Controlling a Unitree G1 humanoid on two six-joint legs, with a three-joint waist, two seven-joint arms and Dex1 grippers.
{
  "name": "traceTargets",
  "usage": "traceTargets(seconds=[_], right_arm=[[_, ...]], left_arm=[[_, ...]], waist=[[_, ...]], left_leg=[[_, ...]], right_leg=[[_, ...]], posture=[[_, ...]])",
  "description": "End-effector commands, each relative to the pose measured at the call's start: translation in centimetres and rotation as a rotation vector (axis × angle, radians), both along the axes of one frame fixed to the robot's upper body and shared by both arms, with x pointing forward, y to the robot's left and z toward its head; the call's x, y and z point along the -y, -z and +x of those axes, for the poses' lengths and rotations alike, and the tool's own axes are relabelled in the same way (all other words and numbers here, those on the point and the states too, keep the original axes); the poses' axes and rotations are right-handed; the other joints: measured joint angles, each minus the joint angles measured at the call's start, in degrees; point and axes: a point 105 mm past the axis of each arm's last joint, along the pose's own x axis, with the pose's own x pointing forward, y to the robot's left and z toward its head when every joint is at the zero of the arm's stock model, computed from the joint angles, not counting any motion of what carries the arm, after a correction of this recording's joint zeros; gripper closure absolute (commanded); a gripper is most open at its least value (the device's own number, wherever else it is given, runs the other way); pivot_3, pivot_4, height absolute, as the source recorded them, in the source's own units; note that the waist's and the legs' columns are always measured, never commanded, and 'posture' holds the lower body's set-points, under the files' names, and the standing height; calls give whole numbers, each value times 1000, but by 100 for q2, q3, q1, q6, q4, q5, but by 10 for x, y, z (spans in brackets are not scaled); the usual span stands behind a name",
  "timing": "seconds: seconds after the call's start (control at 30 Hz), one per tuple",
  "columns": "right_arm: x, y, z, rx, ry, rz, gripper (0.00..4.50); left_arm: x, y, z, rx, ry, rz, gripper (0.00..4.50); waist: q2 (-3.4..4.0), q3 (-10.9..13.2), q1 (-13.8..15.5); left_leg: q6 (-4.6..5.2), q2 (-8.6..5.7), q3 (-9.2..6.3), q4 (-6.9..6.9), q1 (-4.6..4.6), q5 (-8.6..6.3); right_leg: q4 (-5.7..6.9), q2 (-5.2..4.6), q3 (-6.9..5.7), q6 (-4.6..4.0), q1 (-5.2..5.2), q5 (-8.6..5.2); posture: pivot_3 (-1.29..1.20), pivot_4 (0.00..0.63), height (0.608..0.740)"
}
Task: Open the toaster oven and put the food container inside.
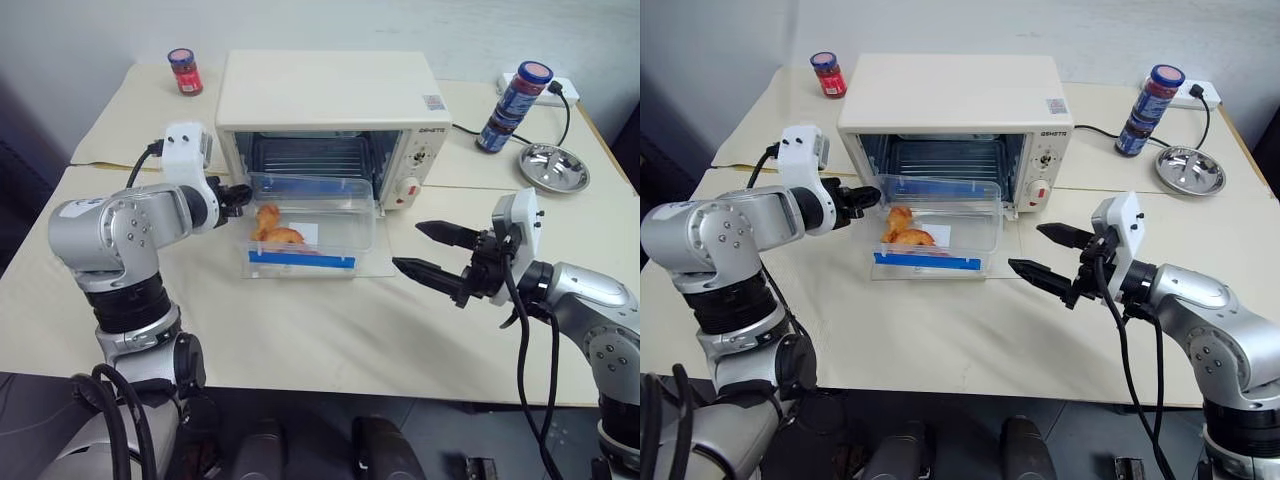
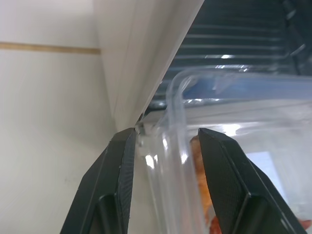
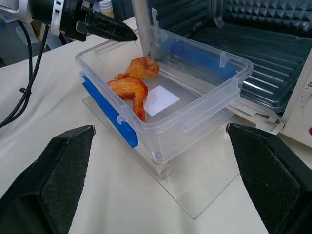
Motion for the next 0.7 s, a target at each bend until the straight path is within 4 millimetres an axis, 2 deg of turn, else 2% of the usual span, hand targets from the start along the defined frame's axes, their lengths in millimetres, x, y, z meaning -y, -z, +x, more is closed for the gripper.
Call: traceTargets(seconds=[0.03, 0.13, 0.23, 0.27, 0.3, 0.33, 0.4, 0.5, 0.6, 0.67, 0.7], right_arm=[[0, -8, -2, 36, -21, -9, 0], [1, -11, -2, 38, -28, -12, 0], [-1, -14, -5, 42, -50, -12, 0], [-2, -15, -6, 43, -62, -11, 0], [-4, -15, -8, 41, -74, -9, 0], [-6, -17, -10, 39, -95, -3, 174], [-11, -19, -17, 30, -150, 11, 496], [-20, -18, -25, 15, -215, 7, 1390], [-29, -14, -30, 3, -263, -1, 2320], [-40, -8, -33, -10, -299, -6, 3002], [-44, -5, -34, -19, -312, -8, 3173]], left_arm=[[5, -37, -10, 158, 79, -130, 2353], [10, -63, -24, 276, 199, -248, 2353], [6, -85, -43, 414, 331, -302, 2353], [4, -91, -51, 453, 381, -321, 2718], [3, -94, -59, 479, 434, -331, 2833], [1, -98, -71, 516, 516, -335, 3157], [-2, -92, -92, 497, 657, -335, 3634], [-10, -71, -106, 419, 730, -251, 4452], [-16, -46, -122, 299, 817, -176, 4500], [-22, -21, -129, 200, 844, -72, 4500], [-24, -10, -131, 164, 857, -17, 4500]], waist=[[0, 0, 5], [0, 0, 7], [0, 0, 0], [0, 0, -13], [0, 0, -25], [0, 0, -34], [1, 0, -71], [1, 0, -131], [1, 1, -147], [1, 1, -154], [1, 1, -151]], left_leg=[[0, 0, 0, 0, 0, 0], [0, 0, 0, 2, -2, 0], [0, 0, 0, 2, -2, 0], [0, 1, 0, 0, -1, 0], [-1, 1, 1, 0, 0, 0], [-1, 3, 1, -1, 0, 0], [-3, 6, 1, -2, 1, 1], [-3, 6, -3, -2, 2, 1], [-3, 8, -6, -2, 3, 1], [-3, 9, -8, -2, 3, 1], [-3, 10, -7, -2, 3, 1]], right_leg=[[0, 0, 0, 0, 0, 0], [0, 0, -2, 0, 0, 0], [0, 0, -2, 0, 0, 0], [-1, 0, -2, 0, 0, 0], [0, 1, -2, 0, 0, 0], [-1, 3, -2, 0, 0, 0], [-1, 6, -2, 0, 0, 0], [2, 5, -2, 0, 0, 0], [1, 2, 0, -1, 1, 0], [-5, 1, 1, -3, 1, -1], [-8, 0, 1, -4, 1, -2]], posture=[[0, 150, 740], [0, 150, 740], [0, 150, 740], [0, 150, 740], [0, 150, 740], [0, 150, 740], [0, 150, 740], [0, 150, 740], [0, 150, 740], [0, 150, 740], [0, 150, 740]])
